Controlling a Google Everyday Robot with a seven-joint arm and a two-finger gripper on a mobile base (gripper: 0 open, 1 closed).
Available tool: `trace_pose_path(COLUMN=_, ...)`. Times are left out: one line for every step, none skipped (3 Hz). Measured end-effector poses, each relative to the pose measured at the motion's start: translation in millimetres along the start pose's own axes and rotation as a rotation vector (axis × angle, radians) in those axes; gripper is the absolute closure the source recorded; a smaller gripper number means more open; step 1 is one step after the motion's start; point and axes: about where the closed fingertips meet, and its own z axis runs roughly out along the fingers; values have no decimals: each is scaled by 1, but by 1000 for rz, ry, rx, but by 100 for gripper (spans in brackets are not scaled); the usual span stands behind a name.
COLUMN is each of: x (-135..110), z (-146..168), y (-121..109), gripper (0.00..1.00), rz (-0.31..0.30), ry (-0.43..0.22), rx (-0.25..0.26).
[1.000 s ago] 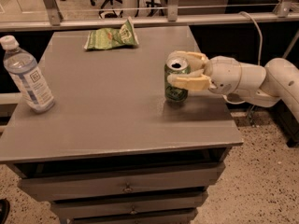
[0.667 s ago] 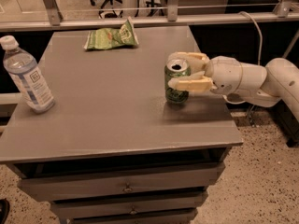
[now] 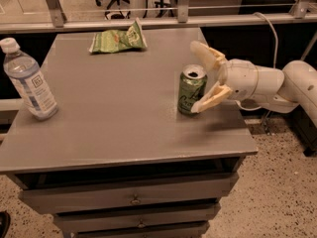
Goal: Place green can upright
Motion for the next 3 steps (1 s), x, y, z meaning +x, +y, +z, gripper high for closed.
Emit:
trace_pose_path(x=-10, z=-8, y=-1, gripper=0, rz=-33, ry=71, rx=-26)
trace_pose_path(x=-18, z=-35, y=-8, gripper=0, rz=-53, ry=192, rx=-38)
trace_pose_path(x=-19, z=-42, y=-9, gripper=0, rz=-56, ry=209, rx=-35)
